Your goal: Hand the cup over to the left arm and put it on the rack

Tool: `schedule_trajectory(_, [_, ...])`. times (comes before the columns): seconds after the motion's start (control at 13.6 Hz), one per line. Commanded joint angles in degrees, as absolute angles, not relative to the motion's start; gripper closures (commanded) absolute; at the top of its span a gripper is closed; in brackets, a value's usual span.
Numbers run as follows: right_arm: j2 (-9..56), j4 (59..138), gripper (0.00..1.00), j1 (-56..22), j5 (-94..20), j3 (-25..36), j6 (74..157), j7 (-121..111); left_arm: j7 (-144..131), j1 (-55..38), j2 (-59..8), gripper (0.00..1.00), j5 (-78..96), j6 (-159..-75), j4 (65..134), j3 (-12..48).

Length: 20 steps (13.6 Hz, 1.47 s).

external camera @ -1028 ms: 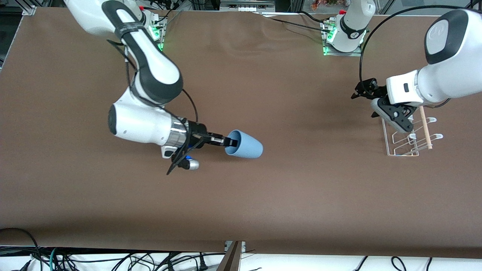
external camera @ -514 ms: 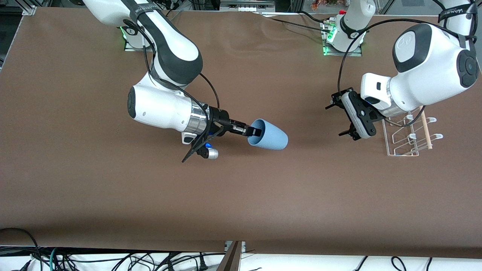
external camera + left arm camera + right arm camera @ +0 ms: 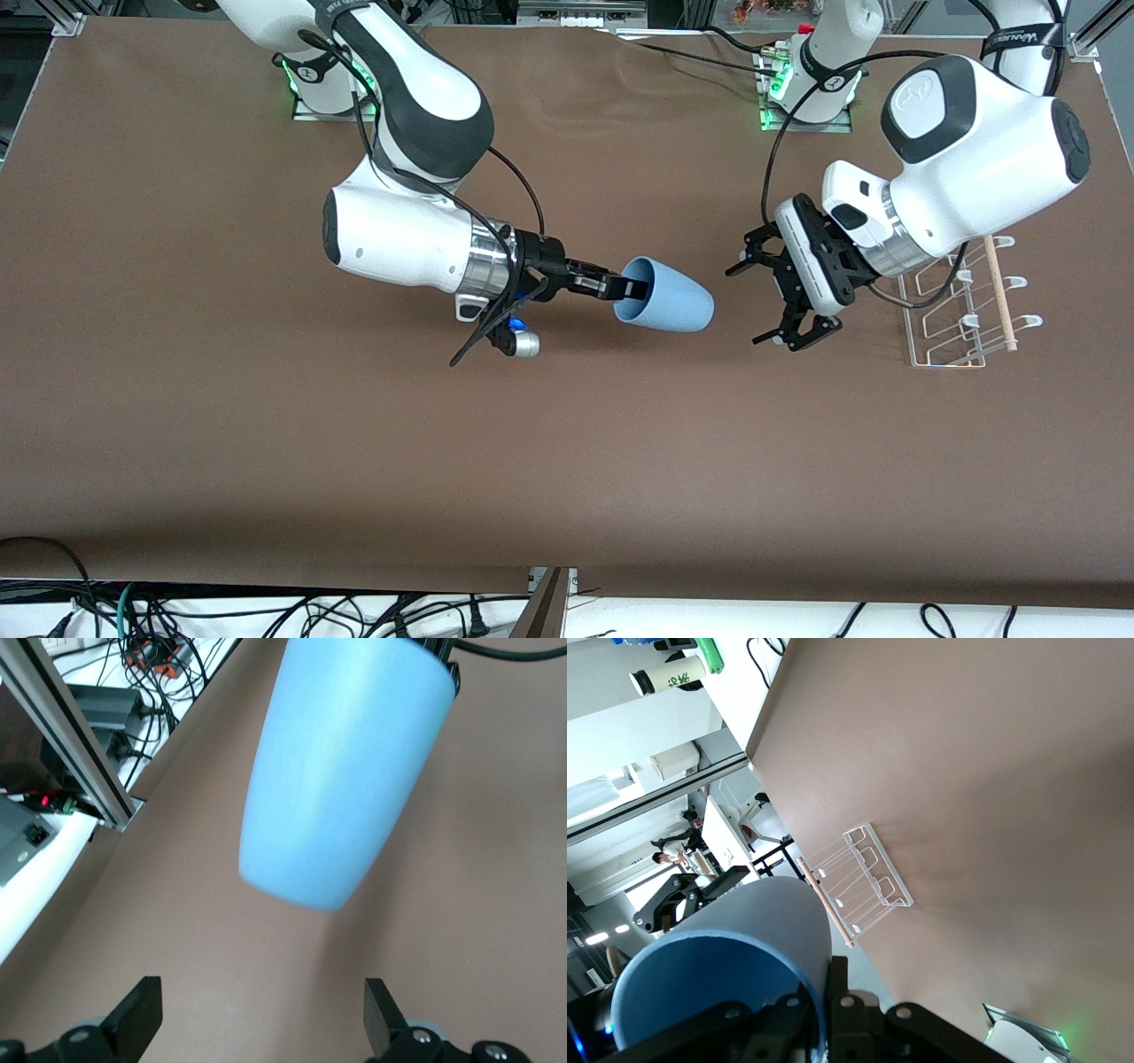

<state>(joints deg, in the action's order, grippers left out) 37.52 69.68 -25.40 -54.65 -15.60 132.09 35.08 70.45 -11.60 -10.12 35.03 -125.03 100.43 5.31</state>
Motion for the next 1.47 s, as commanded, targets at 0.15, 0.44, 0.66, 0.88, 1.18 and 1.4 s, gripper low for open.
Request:
schedule_trajectory(0.15, [38.67,67.59,1.00,-26.10,-55.90,-15.47,132.54,35.60,73.13,-14.67,-10.55,0.00,37.00,-126.04,99.84,4.83])
schedule_trajectory(0.44, [38.67,67.59,1.00,-26.10,-55.90,-15.56,132.54,35.60,72.95,-17.66,-12.04,0.00,39.72,-131.30,99.76,4.83])
schedule_trajectory(0.66, [38.67,67.59,1.00,-26.10,-55.90,-15.56,132.54,35.60,72.78,-18.28,-12.74,0.00,40.08,-134.55,99.76,4.83])
schedule_trajectory(0.88, [38.67,67.50,1.00,-26.10,-55.90,-15.56,132.54,35.60,73.82,-18.98,-12.92,0.31,39.90,-135.17,99.76,4.83])
schedule_trajectory(1.18, [38.67,67.59,1.00,-26.10,-55.90,-15.56,132.54,35.51,75.41,-19.07,-12.92,0.95,40.43,-135.00,98.35,4.83])
schedule_trajectory(1.4, [38.50,67.50,0.01,-25.84,-55.81,-15.47,132.45,34.37,75.32,-18.90,-12.83,0.95,40.43,-134.47,98.35,4.75])
